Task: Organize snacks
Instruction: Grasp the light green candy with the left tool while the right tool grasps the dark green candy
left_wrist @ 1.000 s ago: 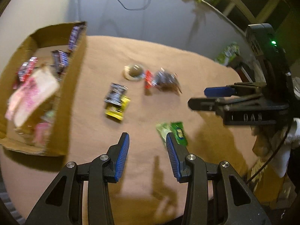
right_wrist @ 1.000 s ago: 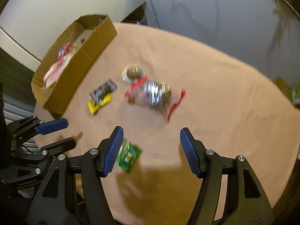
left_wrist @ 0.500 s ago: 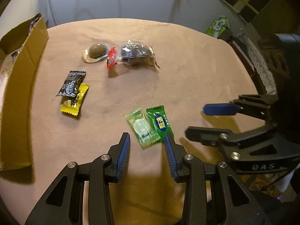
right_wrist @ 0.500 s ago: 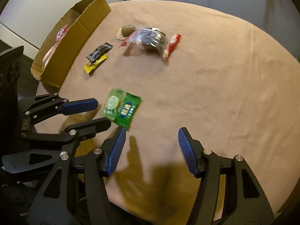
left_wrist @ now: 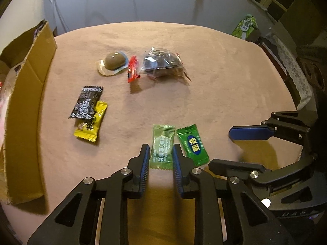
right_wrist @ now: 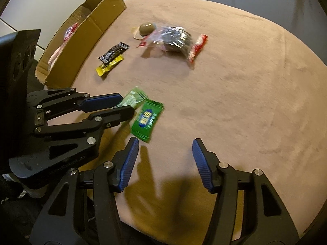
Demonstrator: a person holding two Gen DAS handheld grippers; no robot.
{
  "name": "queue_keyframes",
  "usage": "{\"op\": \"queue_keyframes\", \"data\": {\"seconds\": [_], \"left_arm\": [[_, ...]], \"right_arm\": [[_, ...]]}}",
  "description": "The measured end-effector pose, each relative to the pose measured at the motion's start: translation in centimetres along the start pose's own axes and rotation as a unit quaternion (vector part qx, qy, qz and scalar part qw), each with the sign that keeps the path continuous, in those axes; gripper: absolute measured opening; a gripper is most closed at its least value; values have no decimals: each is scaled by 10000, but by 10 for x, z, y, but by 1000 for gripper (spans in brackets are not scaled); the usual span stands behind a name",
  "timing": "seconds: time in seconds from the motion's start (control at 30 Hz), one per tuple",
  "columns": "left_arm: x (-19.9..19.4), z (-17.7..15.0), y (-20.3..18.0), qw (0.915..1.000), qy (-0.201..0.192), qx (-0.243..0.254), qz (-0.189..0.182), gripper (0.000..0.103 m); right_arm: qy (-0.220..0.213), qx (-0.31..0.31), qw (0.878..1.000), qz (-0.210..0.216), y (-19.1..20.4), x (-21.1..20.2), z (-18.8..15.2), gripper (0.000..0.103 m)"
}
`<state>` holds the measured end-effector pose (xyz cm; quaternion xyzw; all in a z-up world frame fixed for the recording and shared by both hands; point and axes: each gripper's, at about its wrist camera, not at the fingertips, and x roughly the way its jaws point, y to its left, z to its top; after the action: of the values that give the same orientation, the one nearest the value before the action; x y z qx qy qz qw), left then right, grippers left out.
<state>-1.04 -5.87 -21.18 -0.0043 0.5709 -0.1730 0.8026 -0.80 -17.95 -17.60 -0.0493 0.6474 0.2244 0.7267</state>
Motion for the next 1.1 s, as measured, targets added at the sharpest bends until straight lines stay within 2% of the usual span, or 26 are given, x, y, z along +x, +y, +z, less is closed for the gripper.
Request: {"op": "queue_keyframes", "data": {"seconds": [0.2,0.5,0.6,0.67,0.73,0.77,0.87,1.0,1.07,1.1], "left_arm": [[-2,1,8,9999,-22,99,103,20],[-8,-3,27,9995,-80,-229,180,19],[-8,-5,26,9994,-107,-292,175,19],[-9,-5,25,9992,-130,-333,160,19],[-10,-7,26,9989,-157,-438,110,17],[-12,-10,30,9987,-165,-473,94,10],[-15,-13,33,9981,-200,-578,32,9],[-14,-12,30,9985,-185,-500,76,10],[-15,-10,30,9984,-214,-520,37,13],[-14,-9,29,9986,-190,-495,47,18]], "right_arm": [[20,-75,10000,11,8,7,6,56],[54,-235,9997,-93,20,18,17,52],[71,-529,9975,-454,31,21,18,38],[100,-706,9955,-629,34,21,18,23],[121,-749,9952,-617,33,20,17,22],[125,-711,9957,-582,30,19,16,22],[91,-587,9968,-534,24,16,14,21],[106,-507,9976,-460,13,15,14,21],[103,-485,9977,-454,12,14,13,21],[103,-473,9978,-453,9,12,10,21]]}}
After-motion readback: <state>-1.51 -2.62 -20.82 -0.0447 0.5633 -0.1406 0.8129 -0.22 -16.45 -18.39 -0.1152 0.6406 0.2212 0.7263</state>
